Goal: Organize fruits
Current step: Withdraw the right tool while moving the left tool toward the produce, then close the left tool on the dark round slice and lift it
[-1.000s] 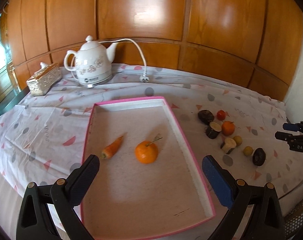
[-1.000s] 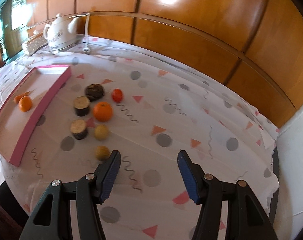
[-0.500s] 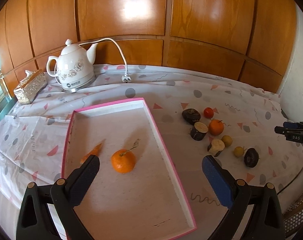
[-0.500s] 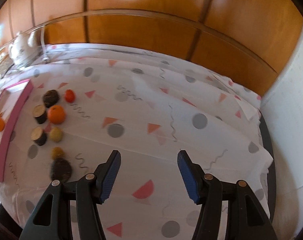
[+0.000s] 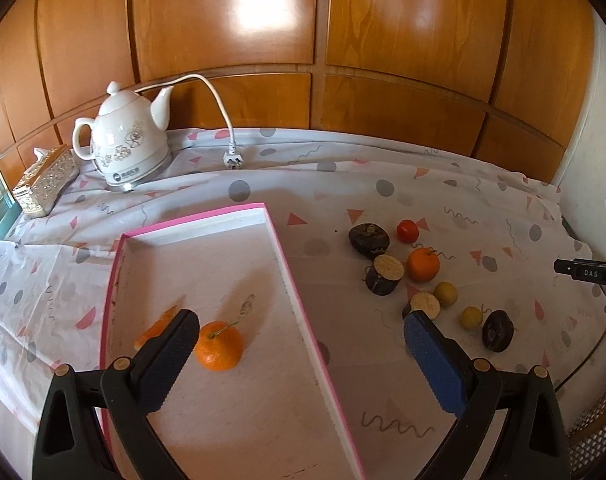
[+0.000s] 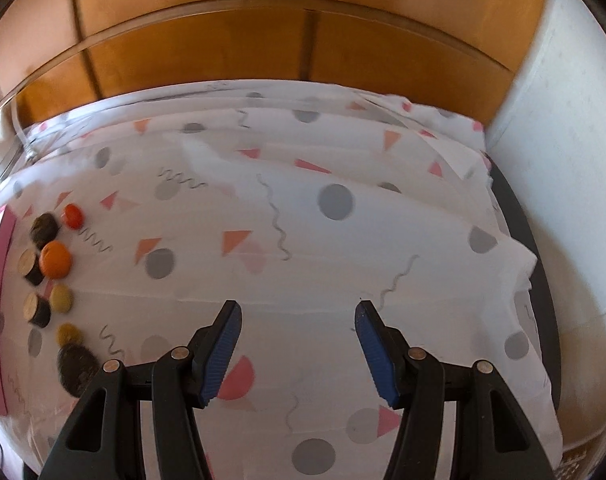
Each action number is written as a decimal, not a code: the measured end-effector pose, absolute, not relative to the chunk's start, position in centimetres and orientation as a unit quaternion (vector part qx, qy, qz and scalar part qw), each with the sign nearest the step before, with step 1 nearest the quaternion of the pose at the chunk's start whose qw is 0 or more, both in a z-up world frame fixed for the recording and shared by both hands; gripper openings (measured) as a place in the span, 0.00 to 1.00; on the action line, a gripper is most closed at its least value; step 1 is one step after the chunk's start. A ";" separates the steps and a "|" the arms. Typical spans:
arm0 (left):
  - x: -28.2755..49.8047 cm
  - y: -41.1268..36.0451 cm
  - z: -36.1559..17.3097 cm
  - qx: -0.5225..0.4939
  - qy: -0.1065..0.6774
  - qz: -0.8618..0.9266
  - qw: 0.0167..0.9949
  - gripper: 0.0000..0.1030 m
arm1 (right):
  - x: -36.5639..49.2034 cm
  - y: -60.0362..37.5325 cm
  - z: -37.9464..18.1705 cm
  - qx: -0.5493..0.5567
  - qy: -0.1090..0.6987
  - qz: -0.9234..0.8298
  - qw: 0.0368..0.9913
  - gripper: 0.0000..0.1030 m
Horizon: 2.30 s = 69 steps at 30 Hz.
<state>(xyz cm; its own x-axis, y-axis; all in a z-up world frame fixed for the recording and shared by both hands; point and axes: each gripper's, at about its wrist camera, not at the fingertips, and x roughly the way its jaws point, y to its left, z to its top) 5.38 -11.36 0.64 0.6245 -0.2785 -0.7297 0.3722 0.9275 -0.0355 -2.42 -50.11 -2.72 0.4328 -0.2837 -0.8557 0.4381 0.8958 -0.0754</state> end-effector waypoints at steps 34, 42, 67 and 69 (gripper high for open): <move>15.5 -21.8 -3.2 0.082 0.469 -0.194 0.857 0.77 | -8.0 -59.6 -0.8 0.266 0.396 -0.362 0.801 0.58; 17.7 -23.8 -4.8 0.090 0.490 -0.193 0.845 0.73 | -9.2 -60.7 -0.5 0.293 0.374 -0.382 0.793 0.58; 20.4 -25.3 -8.1 0.082 0.514 -0.203 0.829 0.49 | -9.8 -61.5 -0.5 0.310 0.362 -0.394 0.786 0.58; 20.4 -24.6 -7.8 0.070 0.515 -0.201 0.830 0.49 | -9.7 -61.4 -0.5 0.306 0.364 -0.394 0.787 0.58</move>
